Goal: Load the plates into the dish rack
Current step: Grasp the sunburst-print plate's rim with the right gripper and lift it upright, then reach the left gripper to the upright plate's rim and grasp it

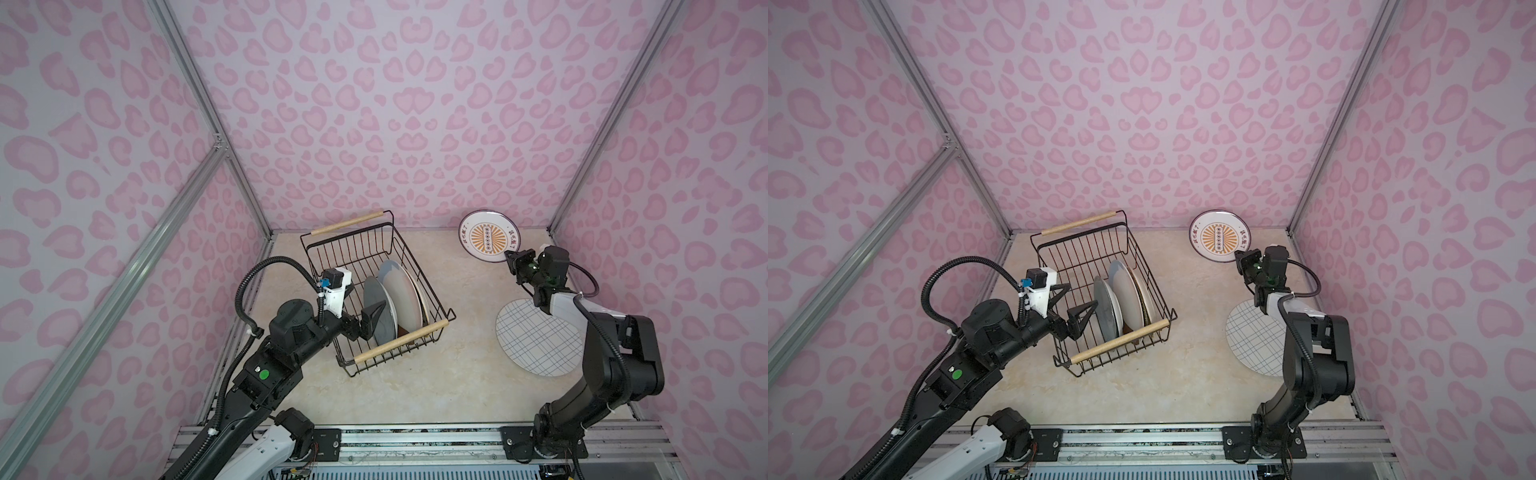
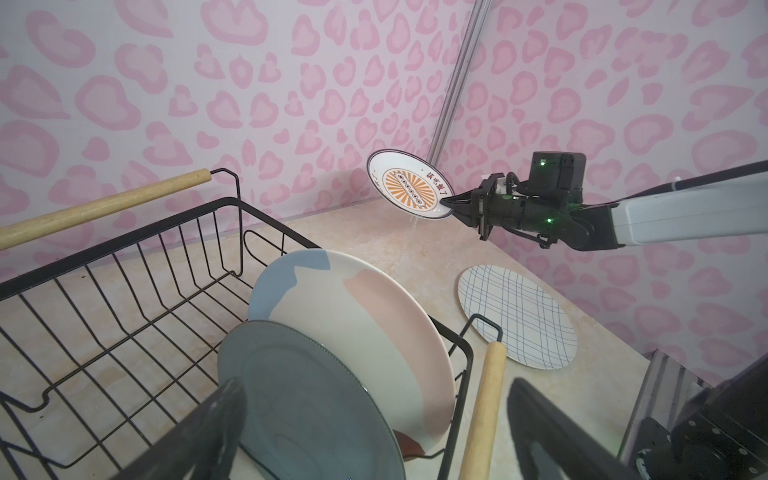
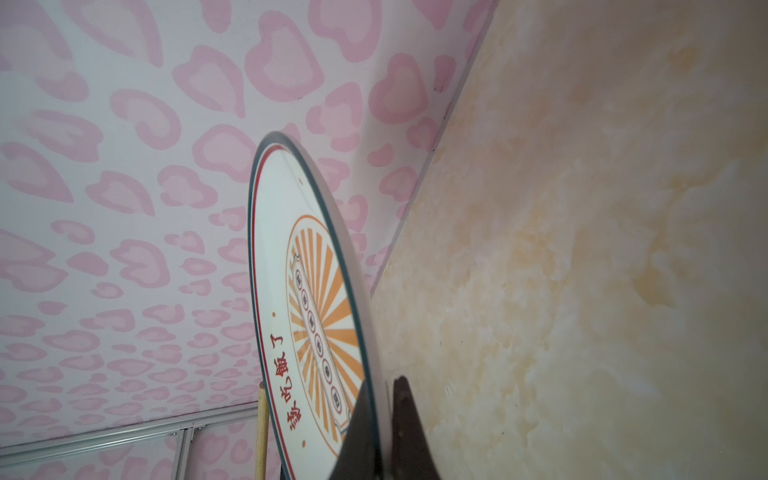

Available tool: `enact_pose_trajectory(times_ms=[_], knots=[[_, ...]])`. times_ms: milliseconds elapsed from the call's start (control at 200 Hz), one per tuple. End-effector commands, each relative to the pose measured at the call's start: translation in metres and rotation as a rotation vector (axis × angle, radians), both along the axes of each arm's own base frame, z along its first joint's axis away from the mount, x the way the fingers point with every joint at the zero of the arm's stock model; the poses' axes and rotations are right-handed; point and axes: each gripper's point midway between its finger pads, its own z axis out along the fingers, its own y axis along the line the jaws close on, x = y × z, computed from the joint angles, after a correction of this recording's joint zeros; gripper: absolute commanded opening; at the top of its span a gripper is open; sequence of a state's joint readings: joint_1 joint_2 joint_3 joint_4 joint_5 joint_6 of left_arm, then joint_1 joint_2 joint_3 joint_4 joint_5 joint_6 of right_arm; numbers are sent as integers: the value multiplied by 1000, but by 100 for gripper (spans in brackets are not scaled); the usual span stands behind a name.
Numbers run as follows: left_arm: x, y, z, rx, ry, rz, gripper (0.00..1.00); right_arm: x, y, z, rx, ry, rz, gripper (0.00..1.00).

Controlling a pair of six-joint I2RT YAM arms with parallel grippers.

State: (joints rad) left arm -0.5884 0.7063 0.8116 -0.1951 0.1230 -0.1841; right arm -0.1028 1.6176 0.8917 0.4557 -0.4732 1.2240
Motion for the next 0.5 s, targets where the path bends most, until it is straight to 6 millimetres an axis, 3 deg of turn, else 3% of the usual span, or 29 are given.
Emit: enact_pose_trajectory(times_ms=[0, 495], knots=[[7, 2, 9, -38, -23, 36, 97, -16, 5, 10, -34, -4, 30, 0], [10, -13, 13, -80, -70, -11, 97, -116, 28, 86, -201, -13, 180, 0]])
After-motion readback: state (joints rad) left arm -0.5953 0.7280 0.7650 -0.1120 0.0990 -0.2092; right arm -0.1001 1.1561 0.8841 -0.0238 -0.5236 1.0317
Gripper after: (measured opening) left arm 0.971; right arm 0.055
